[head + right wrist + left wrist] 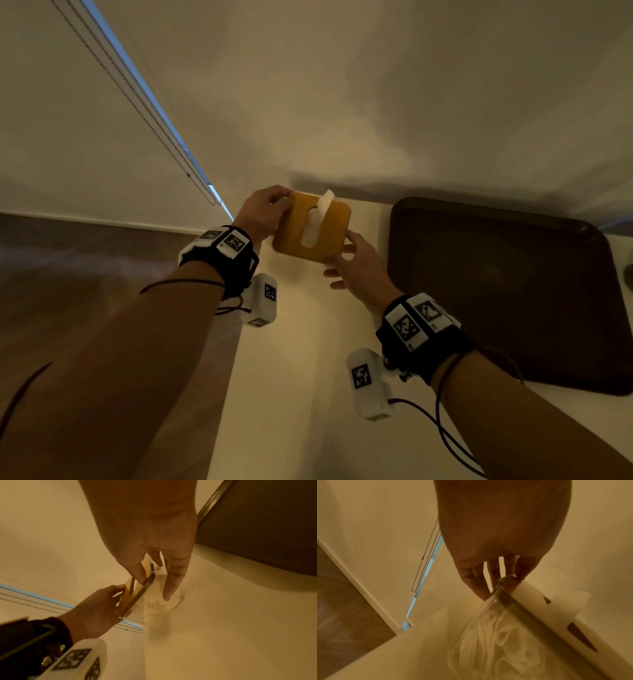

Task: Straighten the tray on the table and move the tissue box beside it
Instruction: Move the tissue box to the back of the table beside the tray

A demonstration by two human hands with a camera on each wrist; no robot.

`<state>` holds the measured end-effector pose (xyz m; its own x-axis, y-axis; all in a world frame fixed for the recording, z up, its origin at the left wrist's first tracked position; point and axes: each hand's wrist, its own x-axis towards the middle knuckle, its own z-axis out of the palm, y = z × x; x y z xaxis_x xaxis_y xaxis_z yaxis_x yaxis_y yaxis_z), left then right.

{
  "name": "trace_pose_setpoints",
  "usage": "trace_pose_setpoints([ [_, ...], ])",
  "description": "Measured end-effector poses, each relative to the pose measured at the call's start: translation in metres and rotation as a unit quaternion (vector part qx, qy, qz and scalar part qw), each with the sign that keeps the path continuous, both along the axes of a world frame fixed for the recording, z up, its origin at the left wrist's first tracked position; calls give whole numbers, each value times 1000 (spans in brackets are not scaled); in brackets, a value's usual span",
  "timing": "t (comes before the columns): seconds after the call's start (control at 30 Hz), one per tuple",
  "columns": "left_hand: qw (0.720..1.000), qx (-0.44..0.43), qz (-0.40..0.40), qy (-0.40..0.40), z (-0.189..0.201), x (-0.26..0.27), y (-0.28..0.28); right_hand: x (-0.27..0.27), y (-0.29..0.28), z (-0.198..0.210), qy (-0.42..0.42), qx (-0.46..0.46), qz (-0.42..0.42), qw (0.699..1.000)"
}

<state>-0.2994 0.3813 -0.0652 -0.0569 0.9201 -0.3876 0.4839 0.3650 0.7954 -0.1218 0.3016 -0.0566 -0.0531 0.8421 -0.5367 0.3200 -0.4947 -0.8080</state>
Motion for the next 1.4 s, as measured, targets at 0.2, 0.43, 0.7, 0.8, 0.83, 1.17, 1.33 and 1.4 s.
trace_pose_setpoints([
  [0.2,1000,15,6,-1,-5,-6,6,-2,9,-6,-37,17,5,999],
  [0.43,994,25,90,-53,-22,-16,-36,9,7,-11,-81,55,-82,992],
  [0.7,990,25,104,-97,-28,-17,-51,-9,-7,-20,-25,83,-114,990],
  [0.8,989,32,109,-96,-30,-17,-50,-9,-4,-21,-27,93,-113,989],
  [0.83,988,30,112,-98,-31,-17,-49,-9,-2,-21,-29,97,-111,989],
  [1.17,989,38,116,-89,-37,-24,-34,-13,17,-18,-38,122,-93,987],
  [1.33,989,37,119,-84,-38,-27,-28,-16,25,-19,-22,132,-90,987],
  [1.4,989,36,120,-82,-39,-28,-26,-16,28,-20,-21,134,-92,987],
])
